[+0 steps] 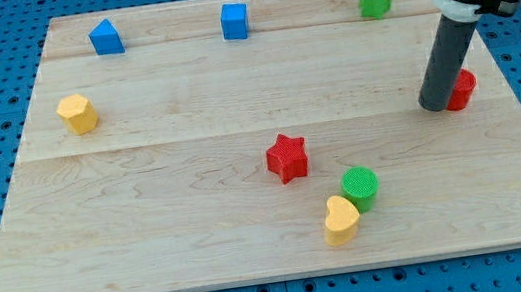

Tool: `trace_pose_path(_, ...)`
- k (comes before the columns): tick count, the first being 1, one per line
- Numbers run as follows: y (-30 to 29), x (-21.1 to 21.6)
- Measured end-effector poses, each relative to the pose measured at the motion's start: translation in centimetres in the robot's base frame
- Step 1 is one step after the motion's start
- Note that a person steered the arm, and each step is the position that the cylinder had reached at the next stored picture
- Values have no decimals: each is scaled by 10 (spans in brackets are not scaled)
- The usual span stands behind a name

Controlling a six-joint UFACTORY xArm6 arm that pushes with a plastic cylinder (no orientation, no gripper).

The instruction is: Move the green circle to the bottom left corner

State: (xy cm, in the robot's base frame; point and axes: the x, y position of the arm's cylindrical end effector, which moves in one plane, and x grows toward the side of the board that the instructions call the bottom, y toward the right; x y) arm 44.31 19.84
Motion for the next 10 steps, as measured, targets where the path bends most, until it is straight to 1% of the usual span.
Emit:
trace_pose_path(1,0,5)
trace_pose_path(3,0,32)
trace_pose_path(4,11,40)
trace_pose_path(5,40,56)
trace_pose_path(6,57,93)
trace_pose_path(7,62,120)
trace_pose_path(8,39,147)
trace_pose_path(9,-40,146)
trace_pose_path(10,-76,119)
